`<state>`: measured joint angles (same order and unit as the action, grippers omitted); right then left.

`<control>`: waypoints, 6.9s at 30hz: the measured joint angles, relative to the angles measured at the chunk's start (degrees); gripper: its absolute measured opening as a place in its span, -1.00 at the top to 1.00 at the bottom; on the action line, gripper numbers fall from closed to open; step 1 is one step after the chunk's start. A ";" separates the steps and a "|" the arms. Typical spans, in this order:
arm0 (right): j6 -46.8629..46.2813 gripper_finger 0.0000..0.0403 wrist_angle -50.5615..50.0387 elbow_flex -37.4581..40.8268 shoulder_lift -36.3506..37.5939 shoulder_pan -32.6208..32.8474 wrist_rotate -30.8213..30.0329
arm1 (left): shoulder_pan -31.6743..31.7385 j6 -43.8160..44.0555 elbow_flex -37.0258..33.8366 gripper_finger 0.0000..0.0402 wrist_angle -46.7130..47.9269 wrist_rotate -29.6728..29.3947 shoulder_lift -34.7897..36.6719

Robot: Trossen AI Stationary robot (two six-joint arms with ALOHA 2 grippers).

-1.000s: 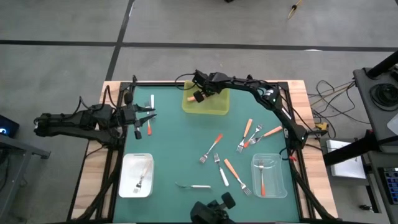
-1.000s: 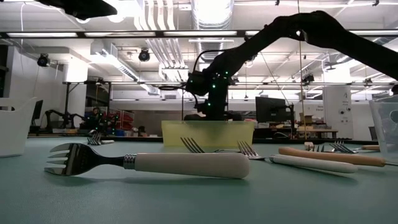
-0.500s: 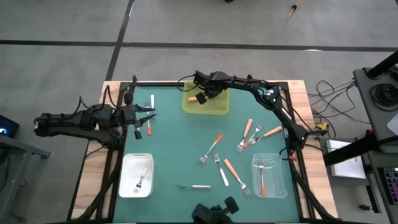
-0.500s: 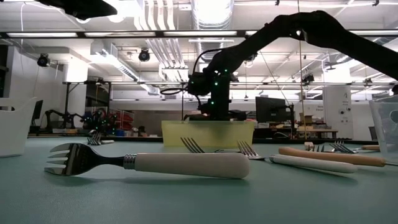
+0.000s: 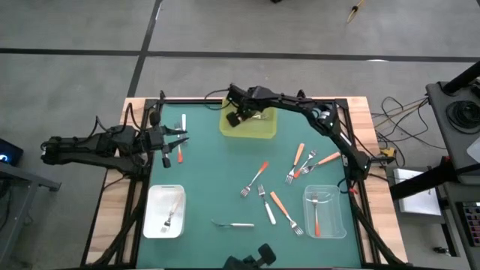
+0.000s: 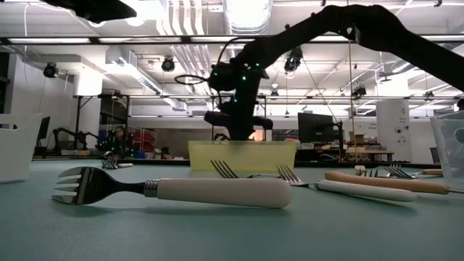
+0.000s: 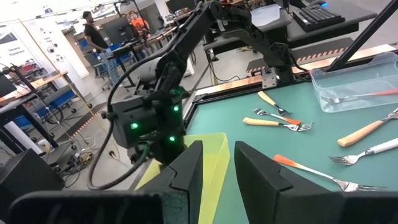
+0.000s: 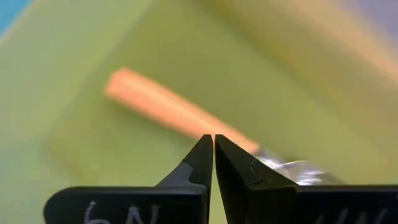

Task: Sort silverware by color (type)
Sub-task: Put the yellow fork into the yellow bin, then put the orange fork into the transparent bin

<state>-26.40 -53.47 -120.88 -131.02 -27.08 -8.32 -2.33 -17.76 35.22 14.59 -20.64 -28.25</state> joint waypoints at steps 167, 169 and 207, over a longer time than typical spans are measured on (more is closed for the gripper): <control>38.34 0.96 22.68 48.72 37.18 31.63 2.91 | -0.09 25.77 0.74 0.63 -4.79 0.66 -22.47; 39.13 0.96 24.74 49.52 37.18 30.70 3.58 | -0.09 25.54 0.74 0.63 -4.79 0.66 -22.45; 34.42 0.31 30.22 50.74 24.46 30.17 8.79 | -0.08 21.68 0.76 0.62 -6.49 0.02 -23.06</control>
<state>8.03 -23.24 -70.14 -106.56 3.09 0.47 -2.41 3.92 35.99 8.10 -20.62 -51.31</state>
